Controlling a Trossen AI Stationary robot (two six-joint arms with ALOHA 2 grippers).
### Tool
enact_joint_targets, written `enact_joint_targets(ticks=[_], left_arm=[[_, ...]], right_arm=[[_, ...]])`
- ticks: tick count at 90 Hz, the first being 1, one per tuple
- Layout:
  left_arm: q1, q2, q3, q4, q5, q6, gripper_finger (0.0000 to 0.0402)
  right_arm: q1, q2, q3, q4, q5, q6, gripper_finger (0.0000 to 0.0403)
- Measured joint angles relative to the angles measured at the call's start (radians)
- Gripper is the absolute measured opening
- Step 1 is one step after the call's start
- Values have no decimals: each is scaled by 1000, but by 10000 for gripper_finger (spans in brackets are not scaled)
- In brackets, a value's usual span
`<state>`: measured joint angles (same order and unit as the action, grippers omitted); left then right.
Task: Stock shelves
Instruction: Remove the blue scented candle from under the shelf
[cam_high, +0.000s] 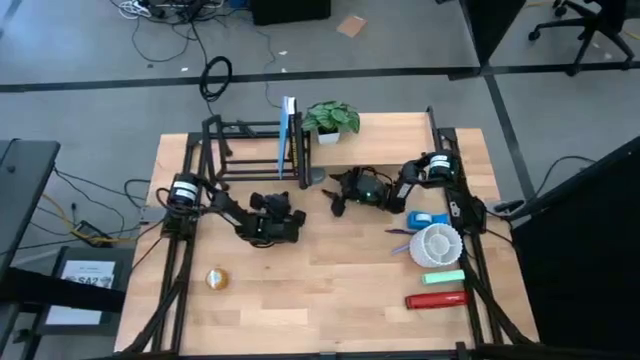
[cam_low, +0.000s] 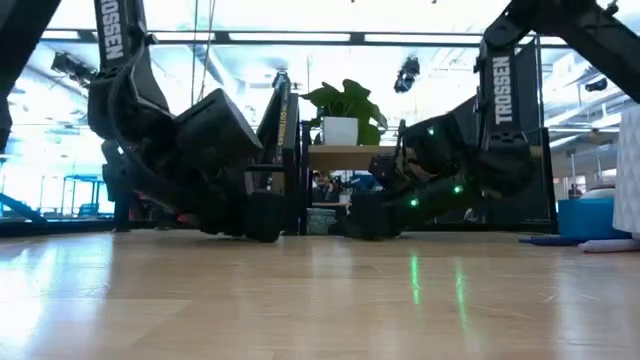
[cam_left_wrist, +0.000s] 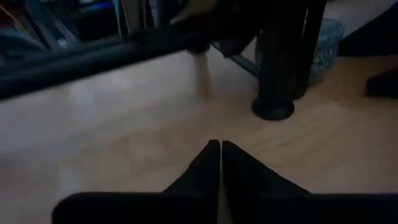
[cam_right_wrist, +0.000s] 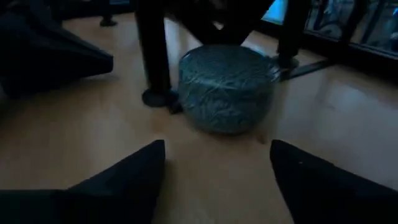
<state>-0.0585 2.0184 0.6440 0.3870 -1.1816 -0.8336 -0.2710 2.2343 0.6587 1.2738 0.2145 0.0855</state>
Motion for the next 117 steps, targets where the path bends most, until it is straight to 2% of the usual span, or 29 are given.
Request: enact_joint_targets(ticks=[11,28,43,56,65,74,80,117], left_arm=[[42,3,-2,18,-9,-12,0],[97,18,-6,66,-82,-6,0],[125,93,-8,287,-96,80,0],[134,147,-8,493,-91,229,0],[141,150,-9,624,-39,399,0],[156,152,-9,764,85,603,0],[166,152,-7,812,158,678,0],[169,152,-5,857,276,748,0]], right_arm=[[1,2,1,12,-1,-1,262],[1,4,1,36,-4,0,250],[1,4,1,36,-5,0,245],[1,4,1,36,-6,0,245],[1,4,1,36,-6,0,244],[1,4,1,36,-6,0,241],[2,4,1,36,-6,1,241],[3,5,1,37,-7,1,238]])
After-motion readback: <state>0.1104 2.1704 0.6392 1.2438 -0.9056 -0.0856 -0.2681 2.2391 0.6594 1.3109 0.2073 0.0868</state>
